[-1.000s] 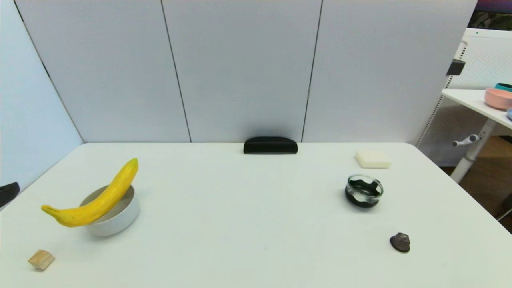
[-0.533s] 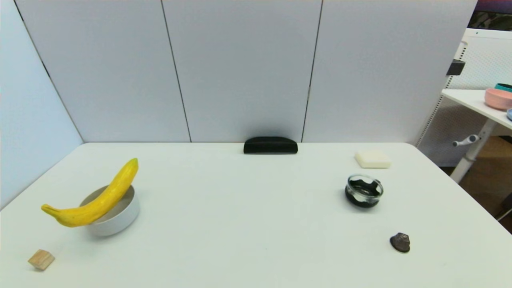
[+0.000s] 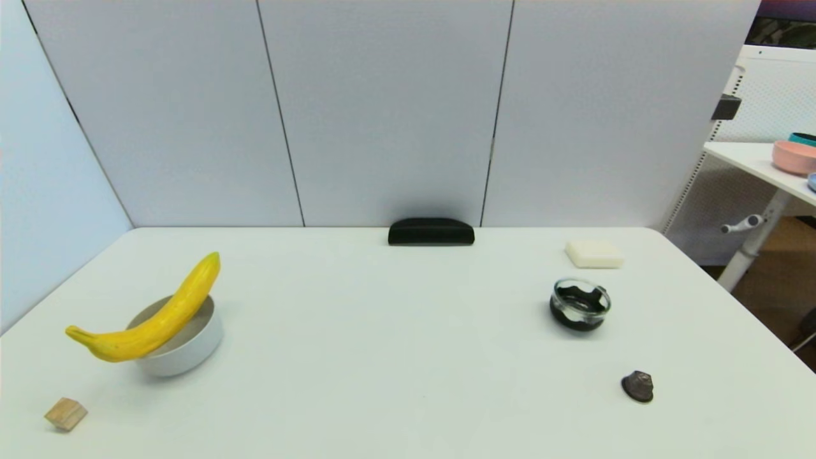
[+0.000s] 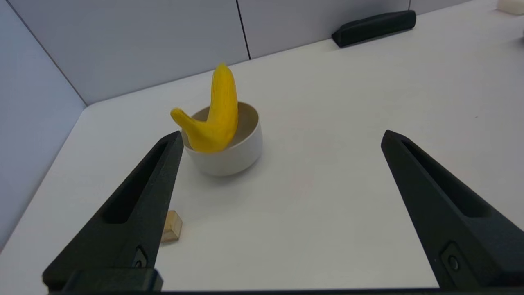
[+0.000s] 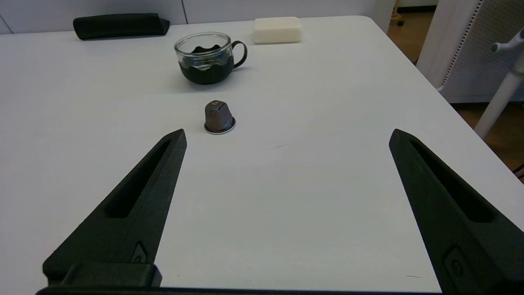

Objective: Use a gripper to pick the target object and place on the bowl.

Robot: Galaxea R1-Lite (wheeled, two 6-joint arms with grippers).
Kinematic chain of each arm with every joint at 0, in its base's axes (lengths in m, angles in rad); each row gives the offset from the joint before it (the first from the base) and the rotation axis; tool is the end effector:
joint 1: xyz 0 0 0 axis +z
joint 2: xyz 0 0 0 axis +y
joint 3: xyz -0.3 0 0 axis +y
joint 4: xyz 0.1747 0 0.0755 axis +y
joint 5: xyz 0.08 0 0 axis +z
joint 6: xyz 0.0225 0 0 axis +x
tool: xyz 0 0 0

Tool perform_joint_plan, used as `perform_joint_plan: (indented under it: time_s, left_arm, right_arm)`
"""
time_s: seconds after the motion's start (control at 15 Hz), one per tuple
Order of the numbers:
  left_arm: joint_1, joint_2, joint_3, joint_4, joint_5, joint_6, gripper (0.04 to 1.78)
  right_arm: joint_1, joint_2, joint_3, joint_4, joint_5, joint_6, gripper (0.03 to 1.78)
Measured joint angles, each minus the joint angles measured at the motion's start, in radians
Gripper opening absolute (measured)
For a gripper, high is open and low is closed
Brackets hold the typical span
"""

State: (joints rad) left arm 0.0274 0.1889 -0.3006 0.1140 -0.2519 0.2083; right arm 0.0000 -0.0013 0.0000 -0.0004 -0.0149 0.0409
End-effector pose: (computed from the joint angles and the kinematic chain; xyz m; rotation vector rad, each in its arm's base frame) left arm -0.0275 -0.0064 0.1506 0.2071 -0.0211 -0.2239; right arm -0.0229 -0.0003 0.0755 0.0409 -0.0020 -0.0149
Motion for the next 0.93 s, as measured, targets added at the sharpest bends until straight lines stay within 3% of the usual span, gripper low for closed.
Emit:
perform_joint_plan:
  time_s: [0.33,0.6,0.93]
  left_arm:
    - [-0.024,-0.153,0.158,-0.048,0.127,-0.004,1.71]
    - [-0.027,-0.185,0.284,-0.207,0.210,-0.019,1.71]
    - [-0.027,-0.189,0.295,-0.103,0.239,-0.184,1.71]
  right_arm:
    - [0.000,0.000,0.000,0.000,0.000,0.000,1.71]
    - [0.000,0.000,0.000,0.000,0.000,0.000,1.71]
    - [0.000,0.000,0.000,0.000,0.000,0.000,1.71]
